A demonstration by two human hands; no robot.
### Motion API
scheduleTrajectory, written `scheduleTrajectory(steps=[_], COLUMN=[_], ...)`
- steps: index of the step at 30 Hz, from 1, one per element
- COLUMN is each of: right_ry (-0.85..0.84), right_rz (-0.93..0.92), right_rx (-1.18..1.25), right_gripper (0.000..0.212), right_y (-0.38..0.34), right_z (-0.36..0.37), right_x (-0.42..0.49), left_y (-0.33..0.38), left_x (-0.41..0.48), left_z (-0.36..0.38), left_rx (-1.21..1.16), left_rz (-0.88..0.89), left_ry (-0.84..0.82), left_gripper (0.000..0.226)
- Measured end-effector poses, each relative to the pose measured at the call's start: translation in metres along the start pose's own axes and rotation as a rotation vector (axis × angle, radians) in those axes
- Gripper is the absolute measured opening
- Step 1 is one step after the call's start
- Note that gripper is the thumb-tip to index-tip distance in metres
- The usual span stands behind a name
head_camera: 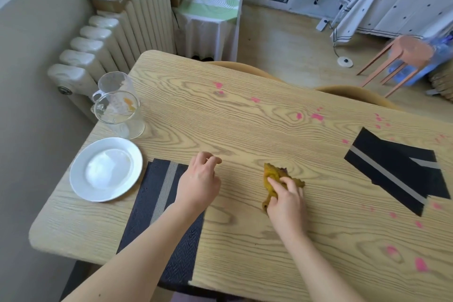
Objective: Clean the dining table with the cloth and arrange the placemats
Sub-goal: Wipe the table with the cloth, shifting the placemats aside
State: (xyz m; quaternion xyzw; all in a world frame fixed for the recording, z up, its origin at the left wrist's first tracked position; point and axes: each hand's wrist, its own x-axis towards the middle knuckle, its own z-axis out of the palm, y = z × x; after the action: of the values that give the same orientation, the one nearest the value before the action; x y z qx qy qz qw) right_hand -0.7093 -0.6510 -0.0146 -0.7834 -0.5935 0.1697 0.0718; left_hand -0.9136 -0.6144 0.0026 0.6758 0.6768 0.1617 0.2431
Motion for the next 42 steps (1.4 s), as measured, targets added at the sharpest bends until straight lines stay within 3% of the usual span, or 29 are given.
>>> scheduleTrajectory(steps=[3,9,13,15,20,22,31,37,42], right_ry=[-0.007,-0.158,-0.185,-0.121,-0.009,0.000,-0.215,-0.229,-0.119], right_rz=[0.003,-0.369,-0.470,-0.426,-0.021,0.045,-0.307,-0.217,0.054], right_rx=[0.040,0.039,0.010,-0.011,0.046,0.020,-0.068,-0.142,-0.161], right_gripper=[0.047,0.053,0.051,0.051,0.046,0.048,0.062,0.064,0.065], right_y=[-0.021,-0.056,-0.026,-0.002,0.034,0.032,-0.009,0.047,0.148], right_z=[0.004,0.025,0.023,0.019,-0.001,-0.006,0.005,-0.030,-0.074], right_x=[-0.007,-0.054,-0.058,-0.051,-0.025,-0.023,-0.077,-0.049,-0.016], left_y=[0.000,-0.003,-0.005,-0.002,0.009,0.013,0.045,0.078,0.110], left_x=[-0.008,-0.016,-0.019,-0.021,-0.026,-0.028,-0.037,-0.037,-0.045], left_z=[0.001,-0.002,-0.004,-0.002,0.004,0.009,0.027,0.035,0.058], left_rx=[-0.021,-0.063,-0.051,-0.034,-0.013,-0.004,0.024,0.064,0.081], left_rz=[0.005,-0.043,-0.033,-0.024,0.050,0.074,0.110,0.192,0.199], left_ry=[0.028,0.048,0.051,0.044,0.007,-0.016,-0.087,-0.110,-0.119], left_gripper=[0.037,0.039,0.038,0.039,0.043,0.043,0.041,0.041,0.041])
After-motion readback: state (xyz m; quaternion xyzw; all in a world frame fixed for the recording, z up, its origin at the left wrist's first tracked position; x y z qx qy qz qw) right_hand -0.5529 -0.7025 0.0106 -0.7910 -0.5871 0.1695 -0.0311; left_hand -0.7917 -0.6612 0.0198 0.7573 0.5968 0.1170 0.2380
